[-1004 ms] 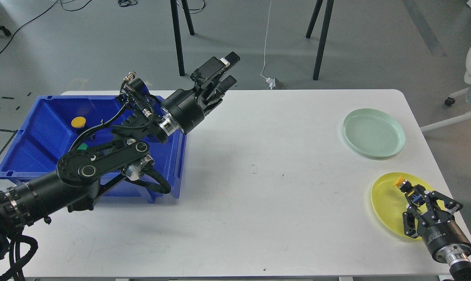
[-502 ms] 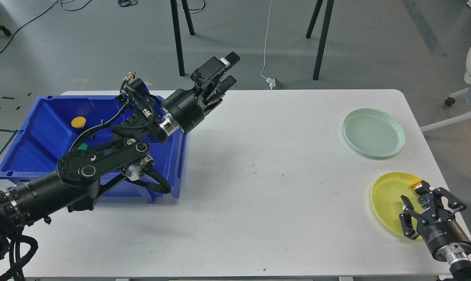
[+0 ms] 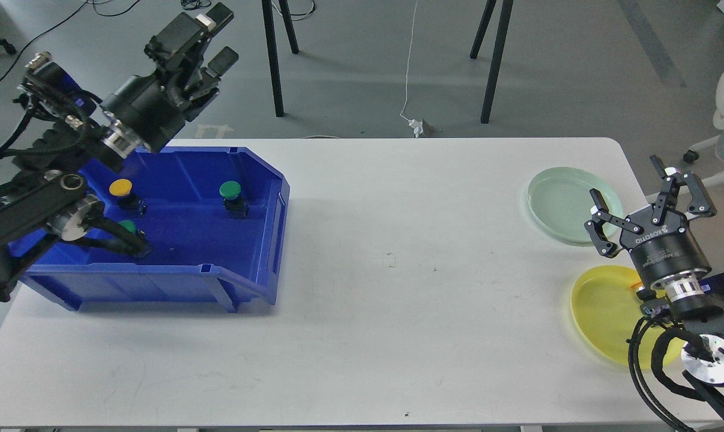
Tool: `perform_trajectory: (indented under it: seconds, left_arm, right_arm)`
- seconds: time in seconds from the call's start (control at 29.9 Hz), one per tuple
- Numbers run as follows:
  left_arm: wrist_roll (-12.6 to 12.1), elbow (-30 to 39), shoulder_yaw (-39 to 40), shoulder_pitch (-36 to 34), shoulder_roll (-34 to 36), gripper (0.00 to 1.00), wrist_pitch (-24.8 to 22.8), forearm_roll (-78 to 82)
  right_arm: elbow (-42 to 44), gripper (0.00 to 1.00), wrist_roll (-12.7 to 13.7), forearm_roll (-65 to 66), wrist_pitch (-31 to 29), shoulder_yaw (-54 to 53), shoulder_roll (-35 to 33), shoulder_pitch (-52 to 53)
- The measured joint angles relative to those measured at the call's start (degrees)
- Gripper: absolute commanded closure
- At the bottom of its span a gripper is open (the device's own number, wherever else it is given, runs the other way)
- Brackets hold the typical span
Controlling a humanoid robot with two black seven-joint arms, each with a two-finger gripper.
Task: Pass button and place on color plate
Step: 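Raise the right gripper and move the left gripper to the green button, then grasp the green button in the bin with the left gripper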
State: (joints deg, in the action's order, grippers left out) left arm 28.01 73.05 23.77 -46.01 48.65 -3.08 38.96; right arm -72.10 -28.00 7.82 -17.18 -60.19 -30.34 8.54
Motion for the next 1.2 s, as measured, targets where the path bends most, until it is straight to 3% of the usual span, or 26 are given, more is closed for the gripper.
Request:
perform_trajectory:
  seconds: [0.13,0.37,0.7,0.97,1.2]
  left_arm:
    - [0.0,2.26,-5.33,-0.68,11.7,0.1,0.03,11.6]
    - [0.0,0.94,-12.82,-0.83,20.6,0.09,0.05,31.85]
    - [-0.02,-15.31,-18.78,-0.82,14.18,0.1,-4.2,43.13]
    - [-0.02,-20.01,-18.78,-1.1,9.16,0.1,-9.19,47.14]
    - [-0.01,-21.9,-18.76,-1.46,6.09,0.1,-10.44,48.22]
  right_arm:
    - [0.4,0.05,0.0,0.11,0.2,0.38,2.1,1.9]
    - [1.31,0.04,0.0,0.26,0.05,0.76,4.28,1.98]
    - [1.7,0.04,0.0,0.22,-0.13,0.72,4.25,0.95]
    - [1.8,0.04,0.0,0.22,-0.13,0.61,4.16,0.12]
    - [2.52,0.04,0.0,0.23,-0.13,0.59,4.13,-0.1]
